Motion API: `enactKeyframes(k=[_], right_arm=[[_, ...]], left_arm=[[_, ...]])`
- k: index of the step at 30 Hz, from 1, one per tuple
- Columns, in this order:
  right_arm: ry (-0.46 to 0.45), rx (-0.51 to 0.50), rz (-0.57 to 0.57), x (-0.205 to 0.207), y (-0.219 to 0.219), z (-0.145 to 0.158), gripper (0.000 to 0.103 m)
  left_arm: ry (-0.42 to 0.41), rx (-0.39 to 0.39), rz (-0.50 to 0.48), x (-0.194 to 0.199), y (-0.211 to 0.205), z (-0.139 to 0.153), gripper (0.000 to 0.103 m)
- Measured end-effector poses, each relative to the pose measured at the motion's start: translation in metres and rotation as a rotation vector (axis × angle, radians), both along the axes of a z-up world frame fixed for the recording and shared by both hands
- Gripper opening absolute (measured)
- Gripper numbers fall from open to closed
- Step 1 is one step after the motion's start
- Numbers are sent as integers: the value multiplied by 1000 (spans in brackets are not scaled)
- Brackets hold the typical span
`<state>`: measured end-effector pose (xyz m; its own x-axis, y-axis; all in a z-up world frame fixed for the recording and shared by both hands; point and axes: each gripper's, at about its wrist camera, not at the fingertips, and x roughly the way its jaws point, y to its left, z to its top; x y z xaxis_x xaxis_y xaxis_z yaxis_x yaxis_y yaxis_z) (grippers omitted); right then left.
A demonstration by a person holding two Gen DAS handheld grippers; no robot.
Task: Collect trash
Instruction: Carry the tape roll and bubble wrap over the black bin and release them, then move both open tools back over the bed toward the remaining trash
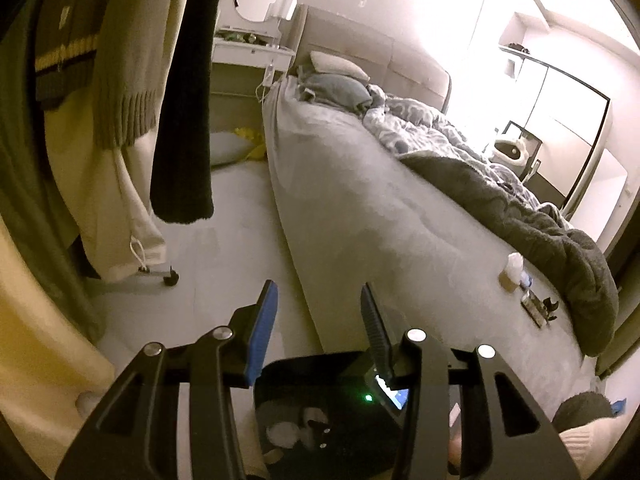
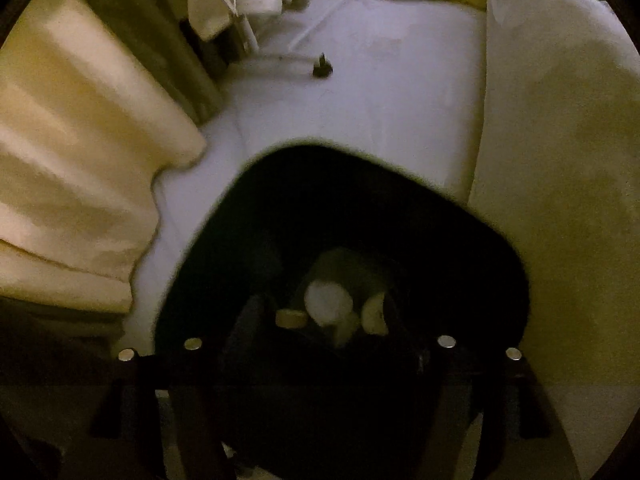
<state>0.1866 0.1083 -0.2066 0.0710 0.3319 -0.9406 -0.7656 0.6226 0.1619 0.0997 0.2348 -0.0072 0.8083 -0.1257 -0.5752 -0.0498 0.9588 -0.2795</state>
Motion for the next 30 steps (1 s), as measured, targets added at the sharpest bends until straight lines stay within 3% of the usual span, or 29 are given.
enactKeyframes(k=[10, 16, 30], right_arm=[[-94, 182, -28, 9, -29, 77, 70], [-181, 268, -64, 13, -63, 121, 73], [-290, 336, -198, 38, -158, 163, 74]], left_arm=[[-73, 26, -27, 10, -29, 30, 61], [-92, 33, -67, 21, -56, 38, 65], [-149, 49, -182, 44, -126, 50, 88]])
